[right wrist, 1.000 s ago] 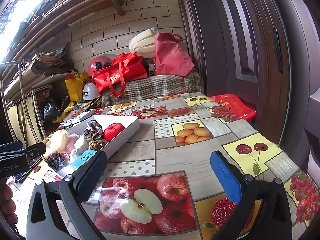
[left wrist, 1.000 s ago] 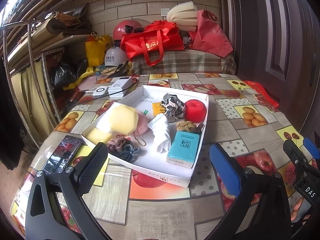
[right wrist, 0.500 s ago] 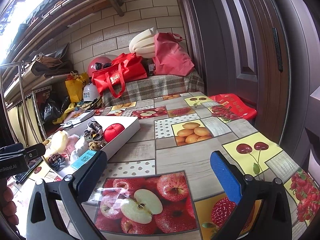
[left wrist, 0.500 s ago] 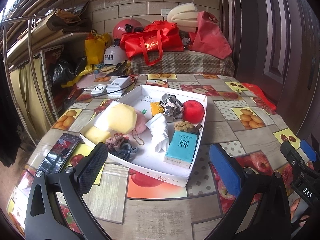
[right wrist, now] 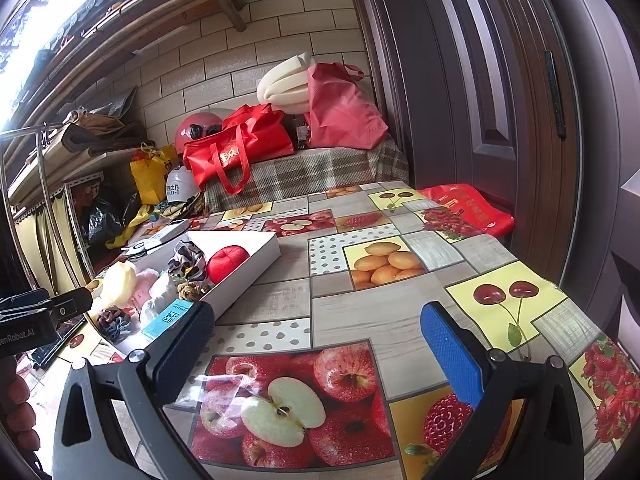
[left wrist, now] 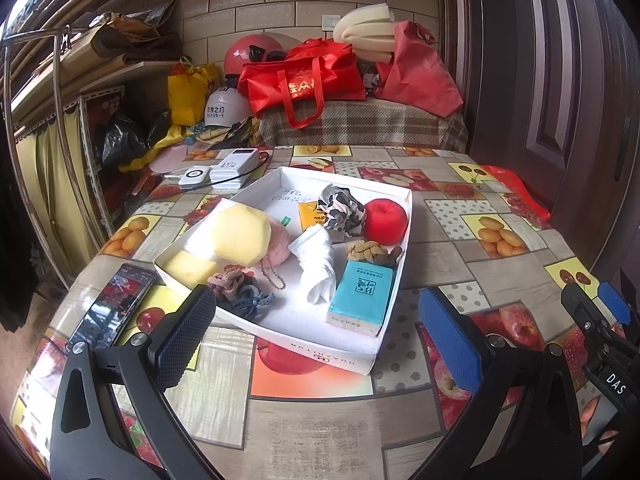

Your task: Organize soft objects

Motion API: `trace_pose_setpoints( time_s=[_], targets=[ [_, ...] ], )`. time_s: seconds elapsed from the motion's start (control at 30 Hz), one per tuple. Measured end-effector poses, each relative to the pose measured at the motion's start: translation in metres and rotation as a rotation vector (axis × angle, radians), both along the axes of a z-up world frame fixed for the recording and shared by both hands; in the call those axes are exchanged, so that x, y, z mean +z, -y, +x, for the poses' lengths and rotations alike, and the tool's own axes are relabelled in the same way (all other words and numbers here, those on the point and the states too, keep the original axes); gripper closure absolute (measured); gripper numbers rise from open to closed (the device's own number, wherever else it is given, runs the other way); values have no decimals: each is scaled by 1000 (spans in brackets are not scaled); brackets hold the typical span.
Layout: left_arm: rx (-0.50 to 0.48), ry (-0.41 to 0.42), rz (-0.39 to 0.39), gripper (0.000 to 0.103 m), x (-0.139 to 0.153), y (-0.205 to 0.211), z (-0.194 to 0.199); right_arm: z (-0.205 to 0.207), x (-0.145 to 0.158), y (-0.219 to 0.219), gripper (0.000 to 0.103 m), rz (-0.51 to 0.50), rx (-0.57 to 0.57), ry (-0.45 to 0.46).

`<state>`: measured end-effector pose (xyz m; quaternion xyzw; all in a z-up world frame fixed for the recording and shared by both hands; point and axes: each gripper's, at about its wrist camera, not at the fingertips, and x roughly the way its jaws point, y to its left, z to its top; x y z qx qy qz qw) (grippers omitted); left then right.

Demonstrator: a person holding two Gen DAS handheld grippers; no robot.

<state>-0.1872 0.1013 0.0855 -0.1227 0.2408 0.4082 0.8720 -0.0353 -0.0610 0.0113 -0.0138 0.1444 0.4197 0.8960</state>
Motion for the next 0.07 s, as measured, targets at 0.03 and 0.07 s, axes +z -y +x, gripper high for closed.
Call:
trace_pose_setpoints(
  time_s=[0.03,0.07],
  targets=[
    [-3,2,1,0,0,0,0,0,0,0,0,0,0,-1],
    [-4,2,2,0,0,1,0,0,0,0,0,0,0,-2]
  ],
)
